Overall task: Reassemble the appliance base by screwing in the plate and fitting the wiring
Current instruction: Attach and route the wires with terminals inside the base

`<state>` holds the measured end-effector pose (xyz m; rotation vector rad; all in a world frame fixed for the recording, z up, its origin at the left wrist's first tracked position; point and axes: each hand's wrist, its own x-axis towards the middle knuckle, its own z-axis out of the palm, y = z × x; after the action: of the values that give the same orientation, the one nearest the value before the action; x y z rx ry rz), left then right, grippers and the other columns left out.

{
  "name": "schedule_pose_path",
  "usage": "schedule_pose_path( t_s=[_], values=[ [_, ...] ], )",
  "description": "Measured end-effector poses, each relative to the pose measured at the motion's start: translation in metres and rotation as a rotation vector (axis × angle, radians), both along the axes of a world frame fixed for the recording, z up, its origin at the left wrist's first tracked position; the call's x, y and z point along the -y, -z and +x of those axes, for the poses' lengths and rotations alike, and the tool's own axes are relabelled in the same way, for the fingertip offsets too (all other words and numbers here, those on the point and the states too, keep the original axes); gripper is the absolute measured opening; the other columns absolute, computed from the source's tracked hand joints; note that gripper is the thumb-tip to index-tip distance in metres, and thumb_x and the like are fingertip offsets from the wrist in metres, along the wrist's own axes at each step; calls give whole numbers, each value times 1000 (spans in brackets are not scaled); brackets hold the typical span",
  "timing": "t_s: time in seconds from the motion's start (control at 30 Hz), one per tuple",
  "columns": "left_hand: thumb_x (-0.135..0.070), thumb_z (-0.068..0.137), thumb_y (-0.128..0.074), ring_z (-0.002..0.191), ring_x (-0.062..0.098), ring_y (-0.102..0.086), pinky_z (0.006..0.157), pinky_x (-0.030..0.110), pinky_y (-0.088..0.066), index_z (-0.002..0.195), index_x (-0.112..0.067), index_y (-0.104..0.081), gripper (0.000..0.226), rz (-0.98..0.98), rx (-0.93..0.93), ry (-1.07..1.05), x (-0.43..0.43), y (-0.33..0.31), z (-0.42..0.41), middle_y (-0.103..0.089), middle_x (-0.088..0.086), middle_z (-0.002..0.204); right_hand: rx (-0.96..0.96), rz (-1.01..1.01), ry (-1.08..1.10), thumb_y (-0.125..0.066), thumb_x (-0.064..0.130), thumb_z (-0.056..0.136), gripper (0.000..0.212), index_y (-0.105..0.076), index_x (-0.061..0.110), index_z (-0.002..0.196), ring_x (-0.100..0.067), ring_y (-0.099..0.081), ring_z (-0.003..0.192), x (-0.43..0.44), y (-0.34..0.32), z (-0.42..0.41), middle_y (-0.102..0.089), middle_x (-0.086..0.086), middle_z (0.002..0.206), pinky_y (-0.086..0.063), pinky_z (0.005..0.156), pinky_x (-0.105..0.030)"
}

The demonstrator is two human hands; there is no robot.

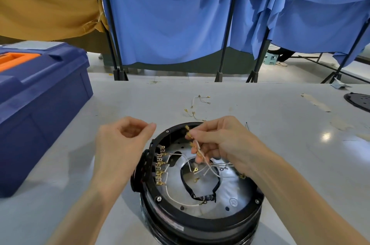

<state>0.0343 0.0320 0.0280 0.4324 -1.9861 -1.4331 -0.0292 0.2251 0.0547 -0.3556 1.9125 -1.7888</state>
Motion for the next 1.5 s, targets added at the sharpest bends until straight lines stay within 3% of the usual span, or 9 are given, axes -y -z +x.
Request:
schedule_pose_path(
  t_s=[0.2, 0.37, 0.47, 0.93, 1.1, 1.23, 1.3, 1.43, 1.5],
  values=[
    [-35, 76, -80, 67, 7, -68, 71, 35, -56, 67, -28, -73, 13, 103, 40, -73, -6, 41, 11, -71, -13, 68, 9, 125, -73, -67, 0, 88, 7, -64, -6, 85, -26, -64, 45, 17, 10, 6, -64, -20, 62, -48, 41, -24],
    [-25, 79, -78, 69, 17, -68, 70, 36, -55, 65, -27, -74, 15, 123, -28, -77, -9, 45, 12, -71, -5, 69, 20, 275, -116, -65, -2, 89, 6, -61, -6, 87, -27, -65, 46, 30, 8, 2, -63, -21, 68, -47, 41, -25],
    [-24, 80, -77, 70, 21, -66, 70, 38, -53, 65, -21, -74, 16, 148, -44, -65, -11, 46, 14, -69, -2, 70, 25, 313, -135, -64, -6, 88, 6, -62, -6, 82, -26, -64, 44, 37, 6, -2, -61, -16, 57, -45, 39, -22],
    [-22, 83, -74, 73, 22, -65, 72, 39, -53, 68, -18, -73, 16, 208, -57, -50, -15, 47, 17, -69, 1, 74, -35, 306, -99, -62, -12, 86, 7, -62, -9, 79, -24, -60, 37, 45, 16, -5, -57, -15, 51, -43, 35, -21],
    [-21, 83, -74, 73, 21, -63, 68, 30, -50, 64, -17, -72, 20, 251, -66, -38, -14, 48, 15, -67, 1, 76, -52, 300, -124, -62, -12, 85, 10, -62, -8, 77, -22, -59, 36, 45, 18, -3, -58, -14, 49, -44, 36, -21],
    [-22, 81, -76, 72, 19, -64, 68, 31, -50, 67, -18, -73, 15, 246, -75, -17, -14, 44, 16, -68, 0, 79, -57, 274, -117, -64, -9, 86, 9, -63, -7, 78, -21, -58, 37, 39, 16, -4, -59, -16, 55, -45, 37, -22],
    [-21, 79, -77, 76, 12, -64, 72, 28, -49, 78, -24, -76, 4, 181, -115, 30, -11, 38, 19, -68, -4, 84, -42, 242, -125, -65, -7, 87, 7, -65, -6, 80, -22, -59, 40, 33, 11, -5, -61, -14, 56, -46, 38, -23],
    [-9, 74, -79, 95, 3, -61, 77, 6, -37, 91, -30, -76, 27, -81, -152, 222, -11, 27, 23, -71, -12, 93, 44, 158, -195, -66, -2, 87, 10, -69, 1, 78, -20, -59, 44, 26, 1, -8, -62, -12, 60, -51, 46, -26],
    [-5, 70, -80, 94, 3, -61, 79, 4, -37, 90, -28, -77, 31, -136, -172, 279, -16, 25, 25, -71, -16, 89, 131, 107, -263, -64, -1, 89, 11, -70, 2, 80, -17, -58, 45, 24, -2, -8, -63, -11, 62, -52, 49, -24]
  ],
)
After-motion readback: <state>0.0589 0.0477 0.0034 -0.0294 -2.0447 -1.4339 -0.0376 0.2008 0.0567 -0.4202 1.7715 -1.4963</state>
